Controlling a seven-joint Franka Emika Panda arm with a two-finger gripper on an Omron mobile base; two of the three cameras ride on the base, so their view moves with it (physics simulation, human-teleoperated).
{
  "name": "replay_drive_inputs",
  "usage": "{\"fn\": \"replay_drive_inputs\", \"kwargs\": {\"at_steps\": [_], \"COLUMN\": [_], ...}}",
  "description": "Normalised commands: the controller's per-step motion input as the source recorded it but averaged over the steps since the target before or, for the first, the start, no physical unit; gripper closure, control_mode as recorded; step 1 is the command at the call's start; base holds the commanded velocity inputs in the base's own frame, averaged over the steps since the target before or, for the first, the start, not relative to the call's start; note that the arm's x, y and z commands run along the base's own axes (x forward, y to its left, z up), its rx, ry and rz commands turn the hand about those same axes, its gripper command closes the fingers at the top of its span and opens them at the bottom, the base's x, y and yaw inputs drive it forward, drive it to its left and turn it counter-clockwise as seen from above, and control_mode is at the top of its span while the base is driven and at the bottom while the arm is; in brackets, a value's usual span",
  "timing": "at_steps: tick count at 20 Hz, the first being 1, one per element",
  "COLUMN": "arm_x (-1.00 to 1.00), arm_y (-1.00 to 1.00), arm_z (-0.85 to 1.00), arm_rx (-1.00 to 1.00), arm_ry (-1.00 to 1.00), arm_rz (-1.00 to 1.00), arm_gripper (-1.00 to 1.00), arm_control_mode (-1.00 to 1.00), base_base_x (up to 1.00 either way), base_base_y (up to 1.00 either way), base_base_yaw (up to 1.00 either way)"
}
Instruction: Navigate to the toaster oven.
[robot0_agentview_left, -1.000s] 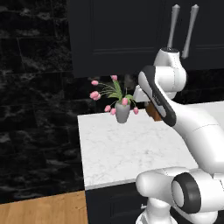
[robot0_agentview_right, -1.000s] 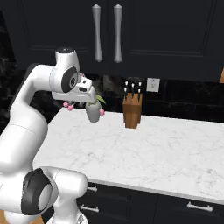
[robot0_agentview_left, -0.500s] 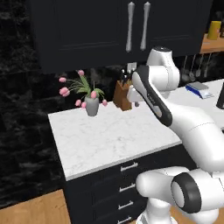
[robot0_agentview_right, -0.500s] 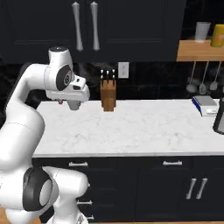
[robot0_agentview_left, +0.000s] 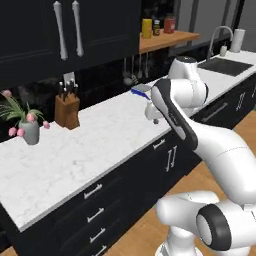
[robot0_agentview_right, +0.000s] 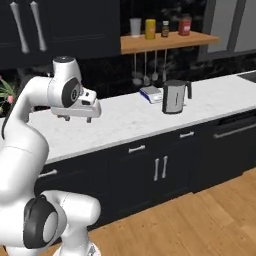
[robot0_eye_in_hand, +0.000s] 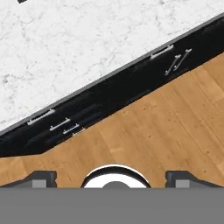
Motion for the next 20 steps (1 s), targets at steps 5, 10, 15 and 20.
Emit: {"fn": "replay_drive_inputs", "kwargs": {"at_steps": [5,10,15,20], "arm_x": [0.0,0.0,0.0,0.0], "arm_y": [0.0,0.0,0.0,0.0], "arm_z": [0.0,0.0,0.0,0.0], "arm_rx": [0.0,0.0,0.0,0.0], "arm_ry": [0.0,0.0,0.0,0.0], "arm_rz": [0.0,0.0,0.0,0.0], "arm_gripper": [-1.0,-1.0,-1.0,-1.0], "arm_control_mode": [1.0,1.0,1.0,1.0], "base_base_x": [0.0,0.11,0.22,0.38], "base_base_y": [-0.47,-0.32,-0.33,-0.37], "base_base_yaw": [-0.55,-0.58,-0.53,-0.49]}}
